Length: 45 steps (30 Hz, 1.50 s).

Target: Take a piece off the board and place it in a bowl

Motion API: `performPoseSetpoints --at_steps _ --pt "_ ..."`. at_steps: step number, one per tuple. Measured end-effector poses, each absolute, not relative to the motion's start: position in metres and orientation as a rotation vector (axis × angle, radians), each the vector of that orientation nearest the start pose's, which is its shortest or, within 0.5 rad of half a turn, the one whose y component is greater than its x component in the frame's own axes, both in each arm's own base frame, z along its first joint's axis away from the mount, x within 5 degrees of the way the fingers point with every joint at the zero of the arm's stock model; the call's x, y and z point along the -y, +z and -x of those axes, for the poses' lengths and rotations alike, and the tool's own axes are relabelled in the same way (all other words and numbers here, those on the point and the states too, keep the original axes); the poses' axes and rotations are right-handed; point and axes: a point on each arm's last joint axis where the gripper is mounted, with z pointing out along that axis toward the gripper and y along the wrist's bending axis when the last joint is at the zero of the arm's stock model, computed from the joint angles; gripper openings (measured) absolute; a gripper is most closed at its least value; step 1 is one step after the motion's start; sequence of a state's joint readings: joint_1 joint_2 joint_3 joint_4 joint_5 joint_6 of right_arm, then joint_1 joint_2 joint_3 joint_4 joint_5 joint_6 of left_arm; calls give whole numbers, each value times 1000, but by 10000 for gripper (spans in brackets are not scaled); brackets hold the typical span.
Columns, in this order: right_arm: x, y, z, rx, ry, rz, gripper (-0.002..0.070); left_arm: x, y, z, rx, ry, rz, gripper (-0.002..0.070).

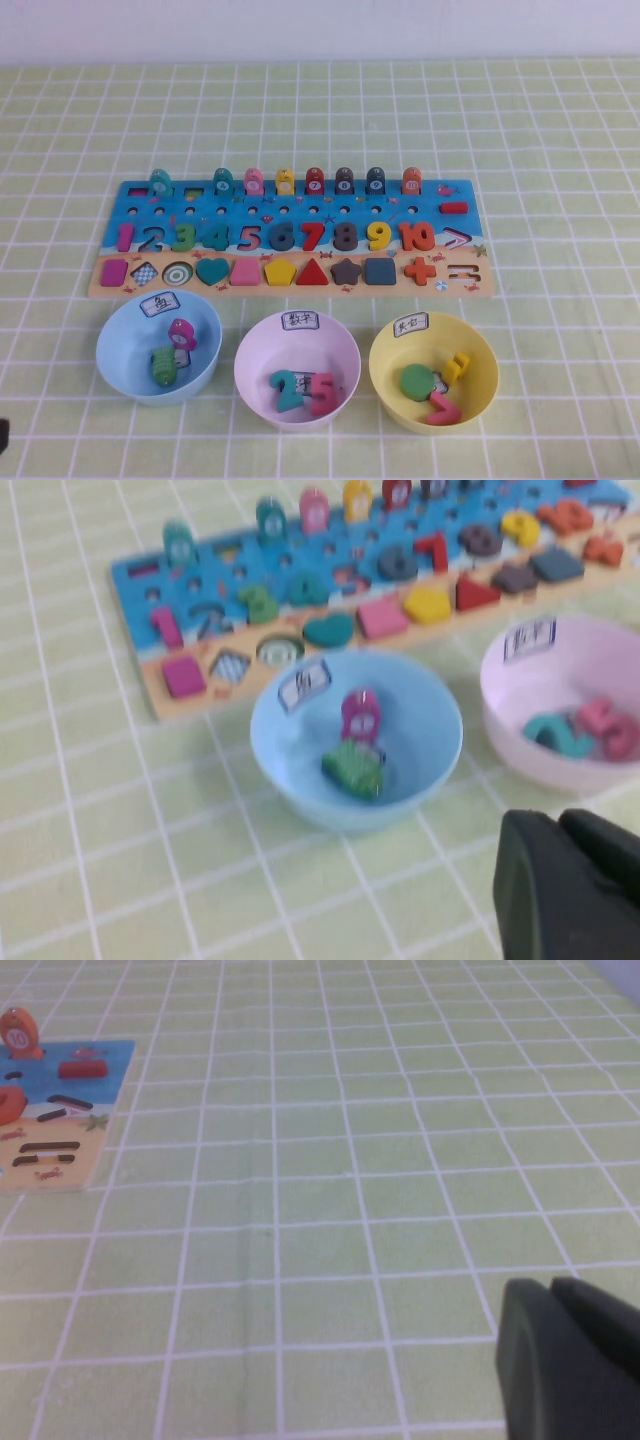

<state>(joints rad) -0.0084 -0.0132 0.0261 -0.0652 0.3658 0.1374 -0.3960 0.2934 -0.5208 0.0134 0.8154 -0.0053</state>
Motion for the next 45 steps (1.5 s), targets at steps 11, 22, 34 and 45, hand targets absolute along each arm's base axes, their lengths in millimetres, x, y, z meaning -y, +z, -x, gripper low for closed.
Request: performPoseSetpoints --at_steps 11,22,34,45 --pt "3 172 -53 -1861 25 -95 -17 15 289 -45 -2113 -177 -428 -2" --pt "3 172 -53 -1861 25 -95 -17 21 260 -65 -1864 -122 -445 -2" --pt "3 172 -53 -1861 25 -95 -17 21 190 -55 -1640 -211 -390 -3" --pt "3 172 -53 -1863 25 -95 -17 9 173 -52 -1843 -82 -259 -3"
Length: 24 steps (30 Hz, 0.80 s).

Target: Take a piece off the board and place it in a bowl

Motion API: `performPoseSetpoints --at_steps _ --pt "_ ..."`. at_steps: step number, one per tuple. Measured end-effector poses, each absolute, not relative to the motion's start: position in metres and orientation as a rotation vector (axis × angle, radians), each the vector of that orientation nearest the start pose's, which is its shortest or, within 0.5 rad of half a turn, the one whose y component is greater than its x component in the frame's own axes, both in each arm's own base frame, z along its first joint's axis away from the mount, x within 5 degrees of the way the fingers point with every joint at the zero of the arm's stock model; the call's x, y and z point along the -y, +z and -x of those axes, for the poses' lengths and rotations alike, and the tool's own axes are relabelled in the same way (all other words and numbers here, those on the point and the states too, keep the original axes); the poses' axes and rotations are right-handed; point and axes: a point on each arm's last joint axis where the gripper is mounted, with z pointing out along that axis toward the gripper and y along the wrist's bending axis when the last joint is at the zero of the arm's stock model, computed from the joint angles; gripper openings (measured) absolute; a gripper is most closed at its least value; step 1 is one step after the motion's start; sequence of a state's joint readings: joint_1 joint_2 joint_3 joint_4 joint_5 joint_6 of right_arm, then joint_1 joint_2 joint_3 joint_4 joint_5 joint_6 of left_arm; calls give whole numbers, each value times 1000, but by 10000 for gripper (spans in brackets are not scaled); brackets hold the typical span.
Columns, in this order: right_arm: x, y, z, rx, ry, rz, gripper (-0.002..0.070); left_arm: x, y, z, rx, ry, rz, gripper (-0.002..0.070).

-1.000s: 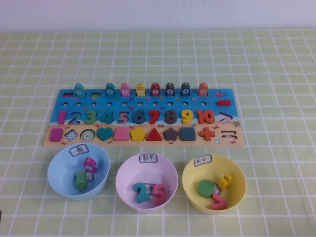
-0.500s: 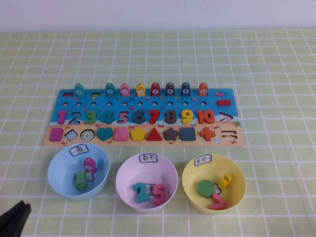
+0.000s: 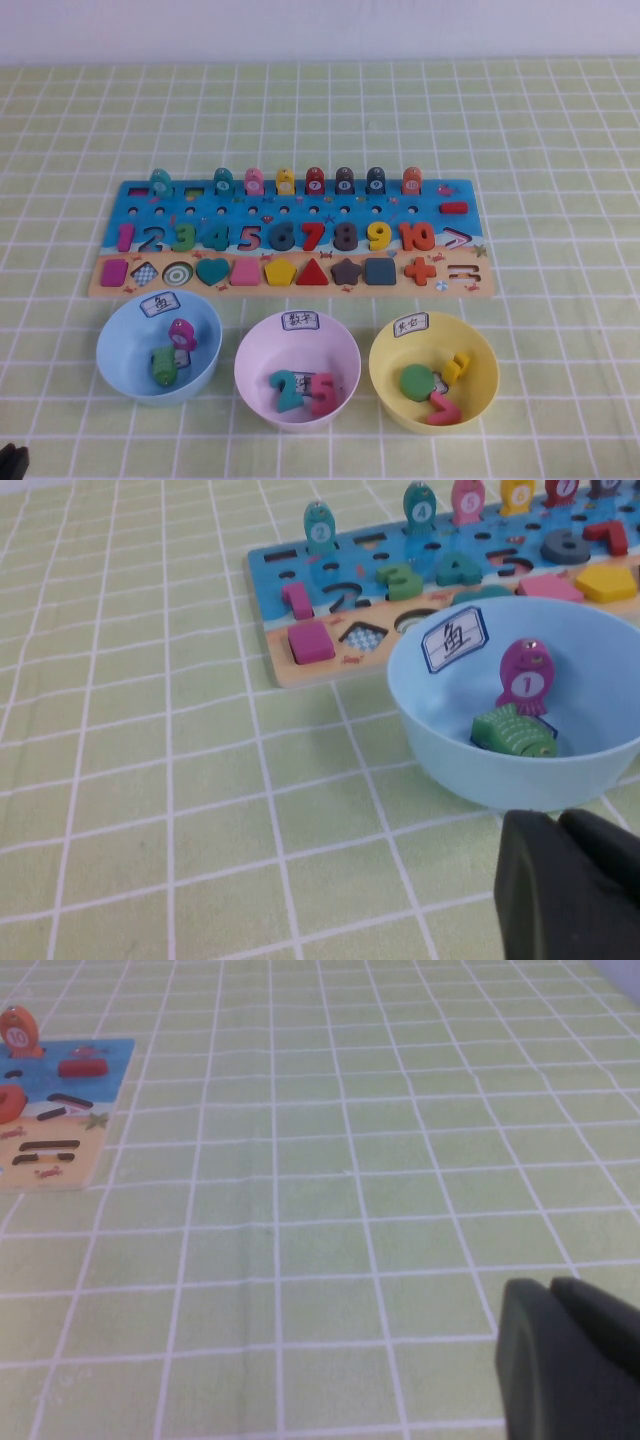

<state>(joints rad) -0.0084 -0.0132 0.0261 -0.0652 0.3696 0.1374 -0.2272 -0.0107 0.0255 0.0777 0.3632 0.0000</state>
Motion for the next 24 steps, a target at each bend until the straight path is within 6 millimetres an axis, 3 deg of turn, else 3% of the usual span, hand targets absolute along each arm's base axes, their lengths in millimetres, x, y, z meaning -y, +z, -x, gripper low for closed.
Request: performPoseSetpoints --at_steps 24 --pt "3 172 -53 -1863 25 -95 -17 9 172 -52 -1851 -71 -274 -3"
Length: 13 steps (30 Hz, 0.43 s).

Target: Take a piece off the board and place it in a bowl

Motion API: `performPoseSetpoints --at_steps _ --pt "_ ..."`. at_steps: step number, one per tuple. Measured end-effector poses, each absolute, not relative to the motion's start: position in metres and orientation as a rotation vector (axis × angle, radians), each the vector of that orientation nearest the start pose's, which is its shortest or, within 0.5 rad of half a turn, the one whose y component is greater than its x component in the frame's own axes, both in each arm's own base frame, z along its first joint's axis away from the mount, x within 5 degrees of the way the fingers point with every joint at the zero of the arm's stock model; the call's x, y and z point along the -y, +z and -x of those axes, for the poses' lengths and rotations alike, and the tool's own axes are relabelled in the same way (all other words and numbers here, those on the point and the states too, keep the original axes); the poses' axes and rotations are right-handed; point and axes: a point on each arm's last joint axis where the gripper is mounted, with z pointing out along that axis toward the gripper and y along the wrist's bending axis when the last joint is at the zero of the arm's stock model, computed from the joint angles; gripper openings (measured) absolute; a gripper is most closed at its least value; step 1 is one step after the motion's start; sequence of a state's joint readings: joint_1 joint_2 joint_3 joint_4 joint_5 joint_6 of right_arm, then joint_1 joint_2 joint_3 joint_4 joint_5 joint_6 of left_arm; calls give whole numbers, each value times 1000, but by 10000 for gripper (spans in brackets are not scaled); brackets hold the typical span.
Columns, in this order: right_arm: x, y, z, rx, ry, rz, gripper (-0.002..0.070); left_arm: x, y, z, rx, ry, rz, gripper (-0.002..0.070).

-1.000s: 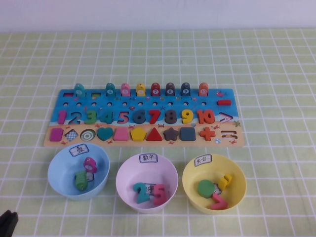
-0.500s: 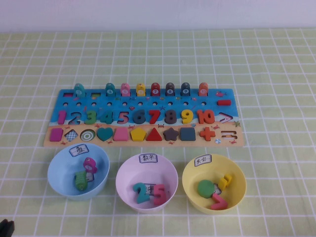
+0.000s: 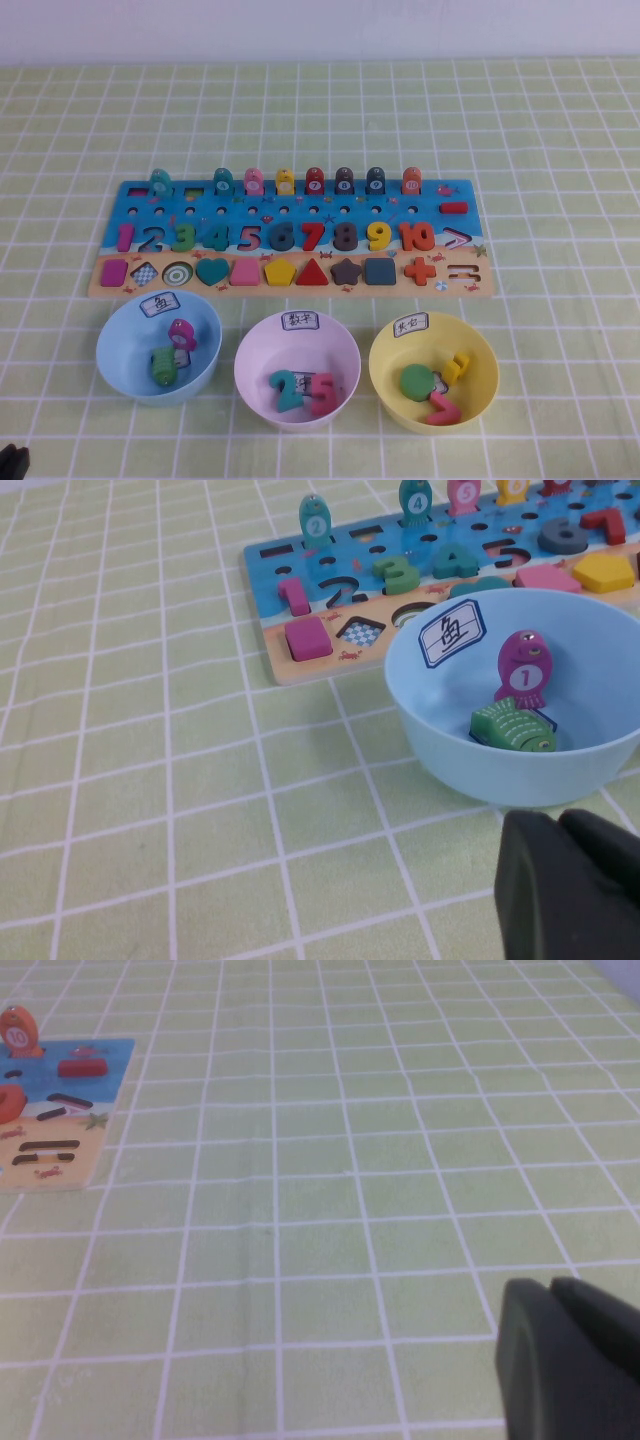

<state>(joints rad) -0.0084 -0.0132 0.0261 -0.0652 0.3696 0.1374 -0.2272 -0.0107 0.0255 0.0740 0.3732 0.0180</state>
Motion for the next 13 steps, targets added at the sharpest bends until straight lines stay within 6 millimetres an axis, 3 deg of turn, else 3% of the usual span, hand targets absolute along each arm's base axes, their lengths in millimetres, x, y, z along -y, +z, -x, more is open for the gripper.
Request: performPoseSetpoints --at_steps 13 --pt "3 172 -53 -1863 25 -95 -17 9 172 -52 -1852 -67 -268 -3"
